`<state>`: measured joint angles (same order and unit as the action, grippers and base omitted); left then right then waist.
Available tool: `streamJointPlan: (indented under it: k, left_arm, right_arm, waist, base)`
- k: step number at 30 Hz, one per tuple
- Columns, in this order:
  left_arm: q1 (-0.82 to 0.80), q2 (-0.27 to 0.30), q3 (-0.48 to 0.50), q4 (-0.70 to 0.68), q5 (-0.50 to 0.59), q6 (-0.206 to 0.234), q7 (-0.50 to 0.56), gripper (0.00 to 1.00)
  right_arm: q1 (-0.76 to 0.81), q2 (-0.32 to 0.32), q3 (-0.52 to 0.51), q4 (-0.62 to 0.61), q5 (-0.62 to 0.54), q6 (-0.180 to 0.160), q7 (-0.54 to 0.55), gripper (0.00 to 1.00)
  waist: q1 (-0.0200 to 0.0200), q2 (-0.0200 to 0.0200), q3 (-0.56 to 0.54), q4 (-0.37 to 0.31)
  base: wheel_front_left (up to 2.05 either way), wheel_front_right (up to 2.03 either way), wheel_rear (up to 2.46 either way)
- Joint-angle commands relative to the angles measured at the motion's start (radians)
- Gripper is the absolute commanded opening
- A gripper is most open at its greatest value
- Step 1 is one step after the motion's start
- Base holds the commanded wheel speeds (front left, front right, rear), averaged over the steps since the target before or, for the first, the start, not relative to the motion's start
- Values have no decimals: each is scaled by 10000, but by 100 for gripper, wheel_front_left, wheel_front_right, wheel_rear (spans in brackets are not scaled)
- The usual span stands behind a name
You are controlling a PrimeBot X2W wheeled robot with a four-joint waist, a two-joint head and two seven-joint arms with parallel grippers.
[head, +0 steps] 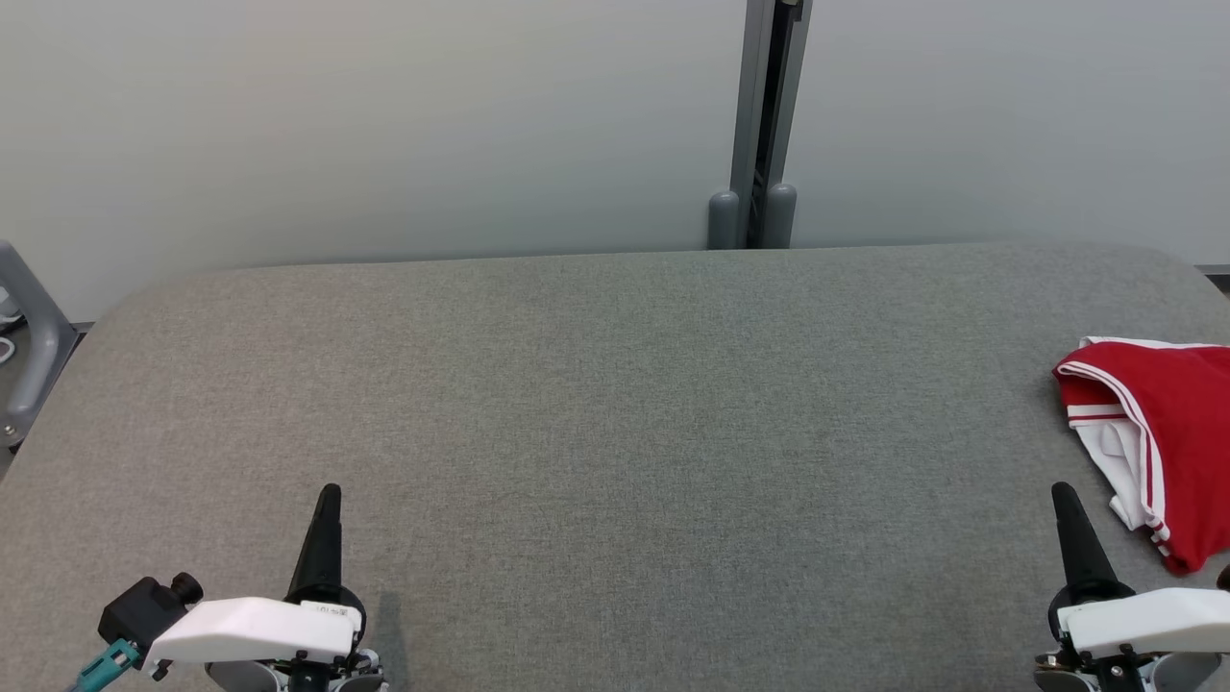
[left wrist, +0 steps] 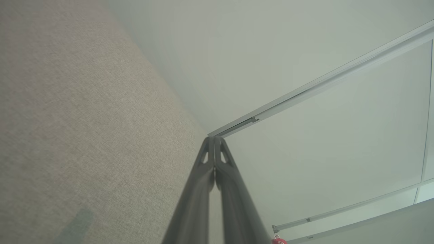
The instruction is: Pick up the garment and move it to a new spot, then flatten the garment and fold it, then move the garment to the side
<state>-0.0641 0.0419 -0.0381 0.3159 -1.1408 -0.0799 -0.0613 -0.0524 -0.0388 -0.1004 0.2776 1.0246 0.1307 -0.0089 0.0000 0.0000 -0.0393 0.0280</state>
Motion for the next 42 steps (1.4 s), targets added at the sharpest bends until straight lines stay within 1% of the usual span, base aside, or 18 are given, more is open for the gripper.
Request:
streamJointPlan:
  k: [1, 20, 42]
  left_arm:
    - [-301, 63, 80, -86, -238, -99, 68, 0]
    - [-657, 81, 313, -46, -1817, -251, 512, 0]
    - [-1002, 98, 536, -4, -3375, -400, 955, 0]
  right_arm:
    - [-246, -90, -85, -131, 263, 1, 87, 0]
    - [-445, -114, -410, -141, 2182, 2, 643, 0]
    - [-624, -133, -728, -150, 4045, 2, 1176, 0]
  waist:
    - [0, 0, 6, -4]
    - [0, 0, 134, -84]
    - [0, 0, 281, -176]
  base:
    - [0, 0, 0]
    - [0, 0, 0]
    - [0, 0, 0]
